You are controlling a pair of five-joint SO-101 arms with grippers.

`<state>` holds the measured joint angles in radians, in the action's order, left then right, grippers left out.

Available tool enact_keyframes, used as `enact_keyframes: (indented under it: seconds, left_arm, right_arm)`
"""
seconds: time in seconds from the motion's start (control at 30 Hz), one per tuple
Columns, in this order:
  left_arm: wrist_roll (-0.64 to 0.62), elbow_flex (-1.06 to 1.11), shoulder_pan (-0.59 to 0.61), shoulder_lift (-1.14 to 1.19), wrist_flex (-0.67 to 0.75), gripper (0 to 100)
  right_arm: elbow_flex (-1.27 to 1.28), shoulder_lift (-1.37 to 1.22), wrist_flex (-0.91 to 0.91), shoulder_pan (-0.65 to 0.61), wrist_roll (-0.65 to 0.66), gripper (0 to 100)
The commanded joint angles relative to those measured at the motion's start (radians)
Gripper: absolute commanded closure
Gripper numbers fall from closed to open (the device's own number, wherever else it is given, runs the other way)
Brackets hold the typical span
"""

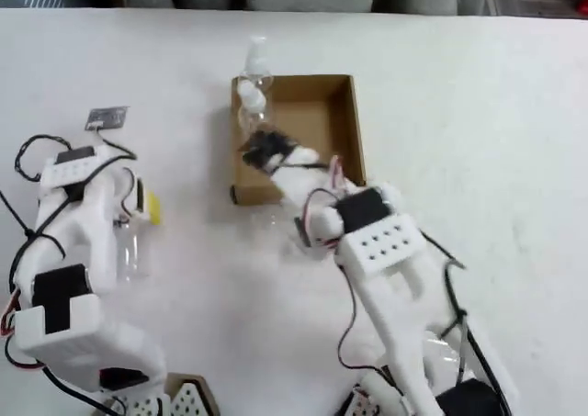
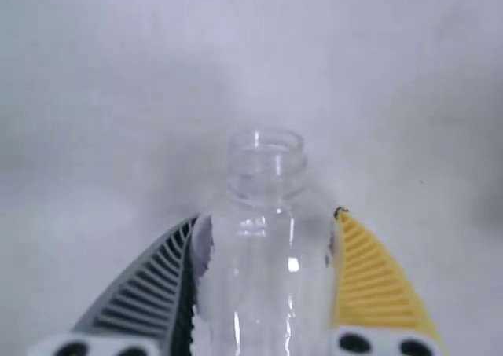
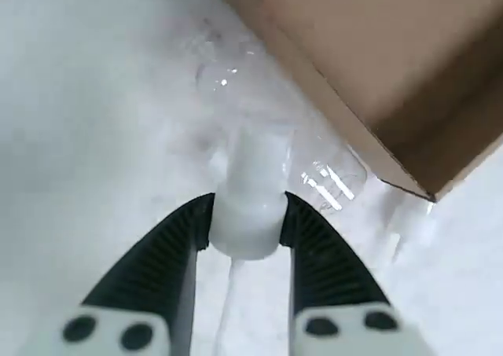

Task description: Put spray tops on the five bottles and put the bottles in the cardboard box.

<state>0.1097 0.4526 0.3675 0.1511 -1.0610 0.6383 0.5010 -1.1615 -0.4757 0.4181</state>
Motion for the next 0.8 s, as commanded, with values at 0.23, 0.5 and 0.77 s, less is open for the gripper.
enact_keyframes:
  seconds: [0.23, 0.5, 0.77]
  left_arm:
    - [0.008, -0.005, -0.047, -0.021, -0.008, 98]
    - [0.006, 0.109, -0.142, -0.302, -0.009, 98]
    - [0.006, 0.311, -0.280, -0.711, 0.155, 98]
  right_arm:
    - [0.282, 0.180, 0.323, 0.173, -0.232, 98.2]
    - [0.336, 0.285, 0.325, 0.177, -0.236, 98.2]
    - [0.376, 0.369, 0.326, 0.180, -0.236, 98.0]
